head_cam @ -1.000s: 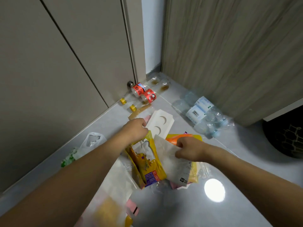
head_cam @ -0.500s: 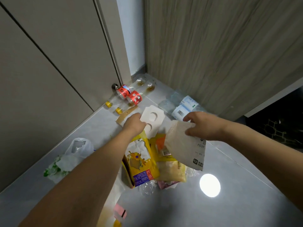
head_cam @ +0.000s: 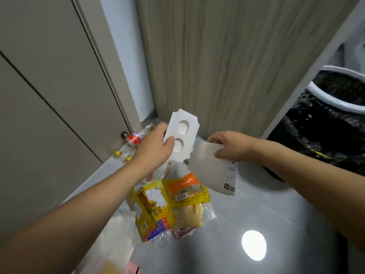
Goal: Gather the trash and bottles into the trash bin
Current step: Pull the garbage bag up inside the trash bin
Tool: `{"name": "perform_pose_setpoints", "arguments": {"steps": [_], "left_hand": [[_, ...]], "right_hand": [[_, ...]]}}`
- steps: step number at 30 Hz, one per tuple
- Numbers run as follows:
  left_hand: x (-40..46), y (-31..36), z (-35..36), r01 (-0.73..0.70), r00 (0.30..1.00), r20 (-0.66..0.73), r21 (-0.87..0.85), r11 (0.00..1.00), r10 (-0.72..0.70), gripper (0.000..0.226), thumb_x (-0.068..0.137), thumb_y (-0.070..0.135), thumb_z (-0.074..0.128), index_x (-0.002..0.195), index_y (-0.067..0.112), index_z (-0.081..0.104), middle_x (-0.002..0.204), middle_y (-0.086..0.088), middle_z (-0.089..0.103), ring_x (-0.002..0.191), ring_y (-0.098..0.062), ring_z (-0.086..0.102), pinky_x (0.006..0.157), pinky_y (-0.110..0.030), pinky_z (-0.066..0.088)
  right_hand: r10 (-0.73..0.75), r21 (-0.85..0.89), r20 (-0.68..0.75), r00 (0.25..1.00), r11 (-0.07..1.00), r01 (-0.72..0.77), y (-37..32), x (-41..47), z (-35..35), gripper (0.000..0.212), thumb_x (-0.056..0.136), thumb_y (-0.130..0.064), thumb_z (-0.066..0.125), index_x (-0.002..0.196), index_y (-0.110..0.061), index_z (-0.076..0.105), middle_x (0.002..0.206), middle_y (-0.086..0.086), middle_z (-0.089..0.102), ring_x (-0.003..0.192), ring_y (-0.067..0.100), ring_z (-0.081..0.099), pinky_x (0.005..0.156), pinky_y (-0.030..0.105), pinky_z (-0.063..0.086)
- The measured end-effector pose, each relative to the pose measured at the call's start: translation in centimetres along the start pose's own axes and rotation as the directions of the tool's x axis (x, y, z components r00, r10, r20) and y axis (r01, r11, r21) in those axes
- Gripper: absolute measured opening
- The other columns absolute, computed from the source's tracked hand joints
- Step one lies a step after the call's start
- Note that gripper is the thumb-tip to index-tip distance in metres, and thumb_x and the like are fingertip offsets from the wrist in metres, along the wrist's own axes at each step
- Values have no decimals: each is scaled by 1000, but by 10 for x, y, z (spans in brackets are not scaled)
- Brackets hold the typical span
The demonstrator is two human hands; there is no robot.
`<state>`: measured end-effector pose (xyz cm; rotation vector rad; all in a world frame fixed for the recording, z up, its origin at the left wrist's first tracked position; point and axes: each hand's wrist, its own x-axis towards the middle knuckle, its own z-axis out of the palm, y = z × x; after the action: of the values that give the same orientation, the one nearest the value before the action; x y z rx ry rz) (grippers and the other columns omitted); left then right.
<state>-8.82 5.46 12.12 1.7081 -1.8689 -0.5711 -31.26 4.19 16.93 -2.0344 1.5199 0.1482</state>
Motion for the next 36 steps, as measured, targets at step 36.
{"name": "perform_pose_setpoints", "arguments": {"steps": [36], "left_hand": [[124, 341, 195, -411, 906, 186, 176, 895, 379, 12, 88, 20, 45, 96, 14, 52, 84, -6, 61, 80, -32, 55, 63, -36, 43]], "right_hand": [[521, 545, -343, 782, 788, -286, 319, -122, -127, 29, 94, -29, 52, 115, -10, 57, 104, 9, 64, 93, 24, 61, 80, 36, 51]]}}
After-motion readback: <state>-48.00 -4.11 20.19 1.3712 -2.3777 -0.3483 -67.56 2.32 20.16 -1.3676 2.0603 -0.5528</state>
